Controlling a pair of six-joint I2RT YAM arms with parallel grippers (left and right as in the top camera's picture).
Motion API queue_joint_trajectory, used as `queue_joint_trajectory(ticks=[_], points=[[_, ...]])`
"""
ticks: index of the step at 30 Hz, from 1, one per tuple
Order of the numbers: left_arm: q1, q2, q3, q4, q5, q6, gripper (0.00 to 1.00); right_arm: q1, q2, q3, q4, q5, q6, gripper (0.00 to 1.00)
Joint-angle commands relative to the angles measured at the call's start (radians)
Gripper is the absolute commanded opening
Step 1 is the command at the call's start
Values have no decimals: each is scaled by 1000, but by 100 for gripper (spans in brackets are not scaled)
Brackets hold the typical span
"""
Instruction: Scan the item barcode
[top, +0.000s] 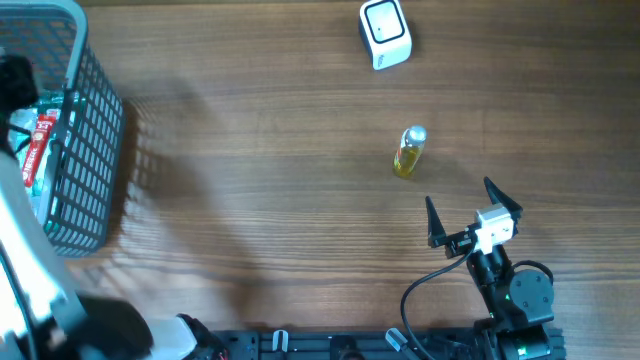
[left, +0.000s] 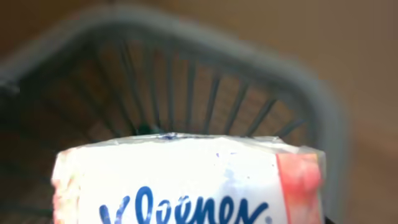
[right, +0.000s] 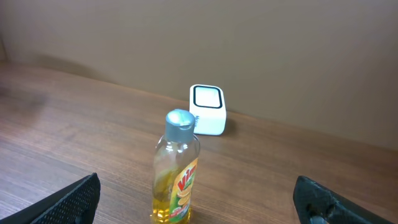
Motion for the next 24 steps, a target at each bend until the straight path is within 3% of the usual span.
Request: queue_joint_trajectory(ticks=[1, 6, 10, 13, 17, 24], points=[[-48, -193, 13, -6, 36, -95, 37, -1, -5, -1, 5, 2, 1, 100], [-293, -375, 12, -124, 32, -153, 37, -1, -5, -1, 5, 2, 1, 100], [-566, -375, -1, -283, 17, -227, 36, -1, -5, -1, 5, 2, 1, 100], [-809, -286, -42, -365, -88, -304, 36, -1, -5, -1, 5, 2, 1, 100], [-1109, -76, -97, -351, -235, -443, 36, -1, -5, -1, 5, 2, 2, 100], [-1337, 214, -97, -214, -269, -653, 35, -1, -5, -1, 5, 2, 1, 100]])
